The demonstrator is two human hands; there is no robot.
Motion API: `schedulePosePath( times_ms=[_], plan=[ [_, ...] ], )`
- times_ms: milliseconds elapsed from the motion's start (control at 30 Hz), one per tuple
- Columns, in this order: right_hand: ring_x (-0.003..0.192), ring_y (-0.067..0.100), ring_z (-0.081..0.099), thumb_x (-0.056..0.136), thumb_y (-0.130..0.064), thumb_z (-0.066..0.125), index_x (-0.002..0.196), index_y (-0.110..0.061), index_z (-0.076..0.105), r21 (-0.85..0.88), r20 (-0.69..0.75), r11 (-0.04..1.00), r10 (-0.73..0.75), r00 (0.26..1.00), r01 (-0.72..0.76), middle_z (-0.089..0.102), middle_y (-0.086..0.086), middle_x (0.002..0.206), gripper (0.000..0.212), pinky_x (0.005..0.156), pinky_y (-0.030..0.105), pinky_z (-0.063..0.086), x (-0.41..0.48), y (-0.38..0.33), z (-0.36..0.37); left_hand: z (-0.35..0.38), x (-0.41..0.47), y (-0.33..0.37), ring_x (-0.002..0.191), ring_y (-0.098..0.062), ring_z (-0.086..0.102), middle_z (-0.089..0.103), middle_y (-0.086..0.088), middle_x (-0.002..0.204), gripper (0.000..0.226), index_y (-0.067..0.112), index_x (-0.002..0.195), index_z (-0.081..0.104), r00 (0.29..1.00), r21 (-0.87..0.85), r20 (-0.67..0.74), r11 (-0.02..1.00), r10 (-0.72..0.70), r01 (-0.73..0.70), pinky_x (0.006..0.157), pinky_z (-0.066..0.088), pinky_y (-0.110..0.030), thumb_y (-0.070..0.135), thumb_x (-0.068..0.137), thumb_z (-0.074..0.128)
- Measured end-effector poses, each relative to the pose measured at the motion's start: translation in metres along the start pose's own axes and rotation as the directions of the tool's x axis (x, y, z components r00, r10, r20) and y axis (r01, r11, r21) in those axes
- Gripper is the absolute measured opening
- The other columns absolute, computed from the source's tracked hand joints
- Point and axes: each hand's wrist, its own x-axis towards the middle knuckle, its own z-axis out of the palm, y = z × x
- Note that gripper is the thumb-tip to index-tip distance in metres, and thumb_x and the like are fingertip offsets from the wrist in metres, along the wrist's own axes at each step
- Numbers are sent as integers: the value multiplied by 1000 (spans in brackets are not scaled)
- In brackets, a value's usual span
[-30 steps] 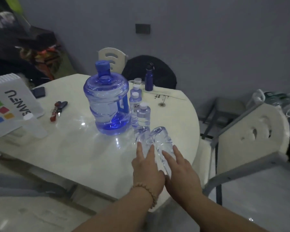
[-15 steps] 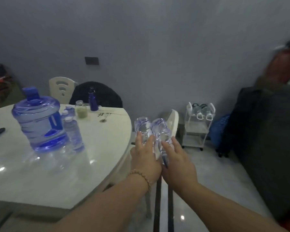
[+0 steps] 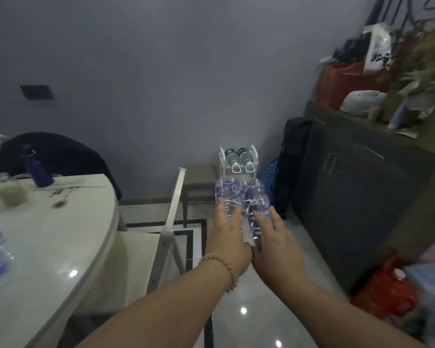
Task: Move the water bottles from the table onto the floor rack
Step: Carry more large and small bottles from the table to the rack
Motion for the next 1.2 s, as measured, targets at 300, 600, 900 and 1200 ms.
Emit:
schedulePosePath(
  times_ms=[300,600,900,1200],
  plan=[
    [131,21,36,84,-29,64,143,-34,25,-23,34,997,73,997,-72,5,-6,158,71,94,36,45,151,64,58,80,159,-23,133,-23,24,-5,14,154,84,38,141,26,995,-5,99,1000,-6,7,102,32,-29,13,74,70],
    [125,23,41,80,-27,65,141,-39,24,-41,112,990,139,984,-135,12,-4,157,75,85,34,46,310,124,117,157,323,-49,137,-26,17,-5,16,153,85,42,140,24,974,37,209,996,-88,82,106,30,-36,10,74,69],
    [129,19,35,82,-29,63,144,-40,18,-52,309,996,83,948,-70,3,-8,158,77,91,31,43,431,219,202,270,430,-94,131,-25,26,-9,21,152,87,42,141,23,937,56,211,961,-276,271,103,36,-33,11,72,67],
    [129,18,33,87,-35,58,145,-38,15,-60,477,998,48,878,-22,-2,-8,158,73,93,29,44,512,276,301,353,509,-159,132,-19,23,-8,20,153,84,37,143,23,872,80,245,905,-425,418,99,30,-24,15,75,66]
  ],
)
